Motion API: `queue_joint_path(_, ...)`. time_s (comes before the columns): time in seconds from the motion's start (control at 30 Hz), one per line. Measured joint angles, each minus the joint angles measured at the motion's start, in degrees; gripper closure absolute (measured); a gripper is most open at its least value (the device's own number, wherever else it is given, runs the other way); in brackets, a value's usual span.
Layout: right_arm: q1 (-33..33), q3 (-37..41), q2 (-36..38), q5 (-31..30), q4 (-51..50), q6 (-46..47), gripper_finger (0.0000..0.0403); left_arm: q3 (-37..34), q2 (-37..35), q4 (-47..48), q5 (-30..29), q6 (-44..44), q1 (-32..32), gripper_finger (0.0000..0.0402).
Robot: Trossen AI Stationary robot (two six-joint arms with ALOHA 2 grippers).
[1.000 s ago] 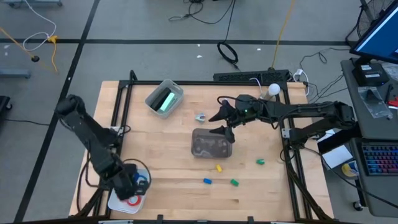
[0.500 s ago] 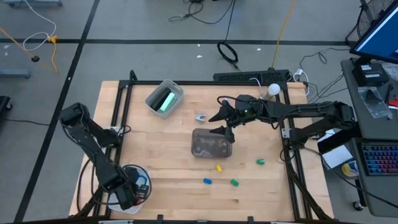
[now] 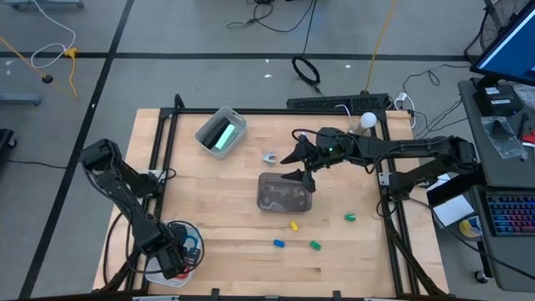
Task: Pick and place Stapler, Stapler remover, tape
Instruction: Put the pink tape into the white bin, then put the top right small green stapler into the gray bin
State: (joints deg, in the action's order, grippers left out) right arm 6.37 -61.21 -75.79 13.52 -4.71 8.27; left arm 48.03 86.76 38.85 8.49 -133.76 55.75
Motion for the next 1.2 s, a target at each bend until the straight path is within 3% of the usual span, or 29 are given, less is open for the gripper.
queue_joint_path(0.07, 0.0, 0.0, 0.0, 0.0, 0.0, 0.5, 0.0165, 0.0, 0.0, 0.0, 0.0, 0.1, 0.0, 0.0356)
queue_joint_path(0.5, 0.0, 0.0, 0.0, 0.0, 0.0, 0.7, 0.0165, -0.1, -0.5, 0.7, 0.0, 2.1, 0.0, 0.0175)
queue_joint_path(0.67, 0.0, 0.0, 0.0, 0.1, 0.0, 0.7, 0.0165, -0.1, -3.9, 0.6, 1.6, 1.5, -0.1, 0.0148)
queue_joint_path(0.87, 0.0, 0.0, 0.2, 0.2, -2.4, 0.5, 0.0165, -0.1, -10.0, 1.8, 0.8, 0.0, -0.1, 0.0143)
queue_joint_path(1.03, 0.0, 0.0, 2.0, 0.2, -12.2, 0.1, 0.0165, -0.1, -14.9, 3.6, -8.3, -0.1, -0.1, 0.0142)
queue_joint_path(1.2, 0.0, 0.0, 4.8, 0.2, -26.0, 1.7, 0.0165, -0.1, -19.2, 3.8, -26.0, 4.8, -1.6, 0.0142)
